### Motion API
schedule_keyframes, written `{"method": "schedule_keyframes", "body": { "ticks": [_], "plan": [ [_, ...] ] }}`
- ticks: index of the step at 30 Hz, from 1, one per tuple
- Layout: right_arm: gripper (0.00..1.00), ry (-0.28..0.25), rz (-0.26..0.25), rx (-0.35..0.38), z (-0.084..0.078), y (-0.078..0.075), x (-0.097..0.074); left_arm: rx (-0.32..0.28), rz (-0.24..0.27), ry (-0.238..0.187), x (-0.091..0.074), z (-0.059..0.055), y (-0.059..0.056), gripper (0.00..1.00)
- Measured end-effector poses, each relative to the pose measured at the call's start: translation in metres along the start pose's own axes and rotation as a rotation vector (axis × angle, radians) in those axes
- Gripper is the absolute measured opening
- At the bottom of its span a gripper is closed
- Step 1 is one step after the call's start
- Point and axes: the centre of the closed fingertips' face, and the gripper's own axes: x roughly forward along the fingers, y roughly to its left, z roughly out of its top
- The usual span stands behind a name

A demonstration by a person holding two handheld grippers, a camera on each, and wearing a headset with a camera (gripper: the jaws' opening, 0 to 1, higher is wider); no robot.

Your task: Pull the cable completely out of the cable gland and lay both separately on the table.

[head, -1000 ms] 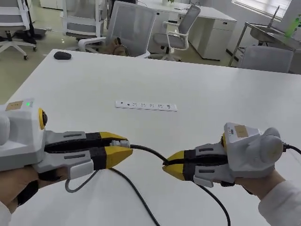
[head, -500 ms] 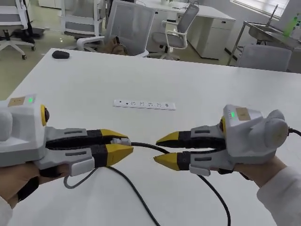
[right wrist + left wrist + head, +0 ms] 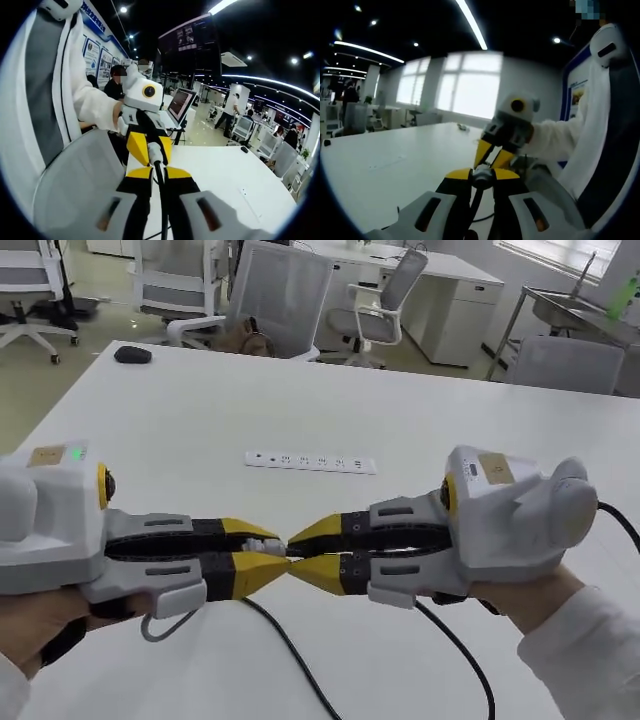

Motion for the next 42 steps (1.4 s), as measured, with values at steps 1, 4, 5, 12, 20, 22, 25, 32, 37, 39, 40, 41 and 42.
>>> {"method": "schedule_keyframes", "body": {
  "ticks": [1,4,5,12,20,22,25,32,37,39,40,41,42],
  "plan": [
    [0.05,0.002,0.003,0.001,0.0,0.0,0.0,0.0,0.003,0.0,-0.001,-0.001,0.0,0.17],
    [0.05,0.001,0.011,-0.002,-0.001,0.002,0.001,-0.005,0.004,-0.002,-0.001,-0.001,0.0,0.17],
    [0.05,0.001,0.011,-0.002,-0.001,0.002,0.001,-0.005,0.006,-0.001,-0.002,-0.002,0.001,0.17],
    [0.03,-0.002,0.018,-0.005,-0.002,0.002,0.001,-0.003,0.008,0.0,-0.003,-0.002,0.002,0.17],
    [0.03,0.001,0.027,-0.006,-0.005,0.003,0.004,0.003,0.013,0.011,-0.004,-0.004,0.003,0.17],
    [0.03,0.0,0.03,-0.004,-0.006,0.003,0.004,0.004,0.014,0.014,-0.004,-0.005,0.003,0.17],
    [0.03,0.002,0.033,0.0,-0.008,0.003,0.004,0.008,0.016,0.02,-0.005,-0.006,0.003,0.17],
    [0.02,0.008,0.021,0.016,-0.015,0.001,-0.001,0.012,0.027,0.024,-0.009,-0.007,0.006,0.17],
    [0.02,0.011,0.009,0.027,-0.021,-0.001,-0.004,0.014,0.032,0.026,-0.011,-0.008,0.007,0.17],
    [0.02,0.018,0.005,0.031,-0.025,-0.001,-0.005,0.013,0.035,0.026,-0.012,-0.008,0.007,0.17],
    [0.02,0.023,0.003,0.032,-0.027,-0.001,-0.006,0.013,0.036,0.025,-0.013,-0.008,0.007,0.17],
    [0.02,0.03,-0.001,0.036,-0.03,-0.002,-0.008,0.012,0.04,0.025,-0.014,-0.008,0.008,0.17],
    [0.02,0.033,-0.003,0.04,-0.032,-0.002,-0.008,0.011,0.043,0.024,-0.015,-0.008,0.008,0.17]
  ]
}}
